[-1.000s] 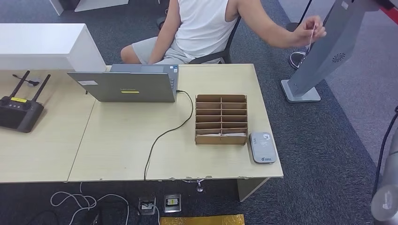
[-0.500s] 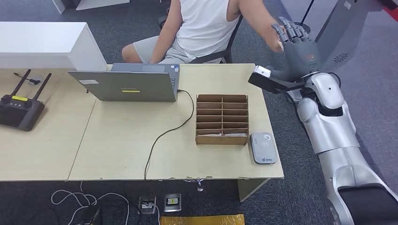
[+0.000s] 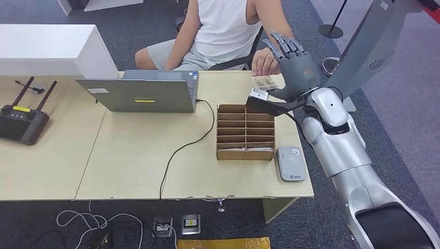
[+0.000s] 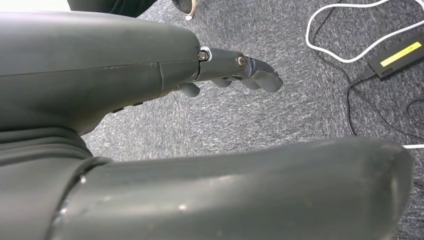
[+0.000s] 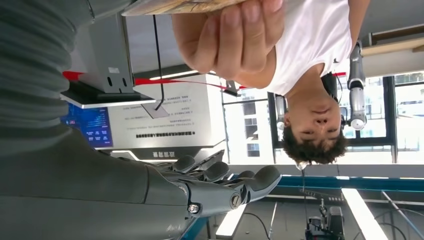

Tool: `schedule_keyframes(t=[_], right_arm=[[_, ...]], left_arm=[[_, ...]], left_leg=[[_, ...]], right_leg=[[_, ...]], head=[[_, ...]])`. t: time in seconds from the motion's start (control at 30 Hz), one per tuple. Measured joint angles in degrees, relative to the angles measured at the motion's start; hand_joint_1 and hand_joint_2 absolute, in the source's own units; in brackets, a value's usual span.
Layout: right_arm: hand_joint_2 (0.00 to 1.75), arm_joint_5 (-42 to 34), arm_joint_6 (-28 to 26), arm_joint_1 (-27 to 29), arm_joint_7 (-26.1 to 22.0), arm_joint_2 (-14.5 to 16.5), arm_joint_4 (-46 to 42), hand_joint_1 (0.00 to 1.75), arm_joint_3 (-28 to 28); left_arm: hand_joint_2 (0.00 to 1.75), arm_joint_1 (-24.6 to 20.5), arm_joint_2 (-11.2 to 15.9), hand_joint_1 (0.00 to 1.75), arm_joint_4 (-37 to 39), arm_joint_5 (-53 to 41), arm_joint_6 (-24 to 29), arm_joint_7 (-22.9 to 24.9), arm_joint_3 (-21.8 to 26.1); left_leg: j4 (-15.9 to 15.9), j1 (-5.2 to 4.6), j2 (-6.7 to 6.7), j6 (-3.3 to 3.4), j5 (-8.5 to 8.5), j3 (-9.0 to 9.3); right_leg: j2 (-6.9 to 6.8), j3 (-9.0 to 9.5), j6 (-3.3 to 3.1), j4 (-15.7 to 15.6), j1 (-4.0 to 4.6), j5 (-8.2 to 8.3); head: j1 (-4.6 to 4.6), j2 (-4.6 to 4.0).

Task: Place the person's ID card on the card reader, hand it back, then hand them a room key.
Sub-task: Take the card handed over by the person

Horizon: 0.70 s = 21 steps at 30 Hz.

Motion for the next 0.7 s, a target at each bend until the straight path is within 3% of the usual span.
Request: schedule_keyframes(t=[0.33, 0.37, 0.47, 0.5, 0.7], right_arm=[[1.75, -0.58, 0.06, 0.0, 0.33, 0.03, 0.49, 0.0, 0.58], [1.75, -0.59, 0.06, 0.0, 0.35, 0.03, 0.51, 0.14, 0.67], [1.75, -1.07, 0.16, -0.01, 0.63, 0.03, 0.66, 1.45, 0.79], [1.75, -1.46, 0.28, -0.01, 0.74, 0.03, 0.75, 1.75, 0.78], [1.75, -3.76, 2.26, -0.08, 0.78, -0.04, 1.29, 1.75, 0.65]], left_arm=[[0.0, 0.04, 0.22, 0.0, 0.0, -0.06, -0.23, 0.0, 0.0], [0.0, 0.04, 0.23, 0.0, 0.0, -0.07, -0.23, 0.0, 0.0], [0.0, 0.06, 0.27, 0.0, 0.0, -0.12, -0.24, 0.0, 0.0], [0.0, 0.07, 0.28, 0.0, 0.0, -0.16, -0.24, 0.0, 0.0], [0.0, 0.18, 0.29, 0.0, 0.0, -0.26, -0.16, 0.06, 0.0]], left_leg=[[0.0, 0.0, 0.01, -0.01, -0.01, 0.0], [0.0, 0.0, 0.01, -0.01, -0.01, 0.0], [0.0, 0.0, 0.01, -0.01, -0.01, 0.0], [0.0, 0.0, 0.01, -0.01, -0.01, 0.0], [0.0, 0.0, 0.03, -0.01, -0.01, 0.0]], right_leg=[[0.02, -0.01, 0.0, 0.0, 0.0, 0.0], [0.02, -0.01, 0.0, 0.0, 0.0, 0.0], [0.01, -0.02, 0.0, 0.0, 0.0, 0.0], [0.01, -0.03, 0.0, 0.0, 0.0, 0.0], [0.05, -0.04, 0.0, 0.0, 0.0, 0.0]], head=[[0.01, 0.0], [0.0, 0.0], [-0.01, 0.0], [-0.01, 0.0], [0.01, 0.0]])
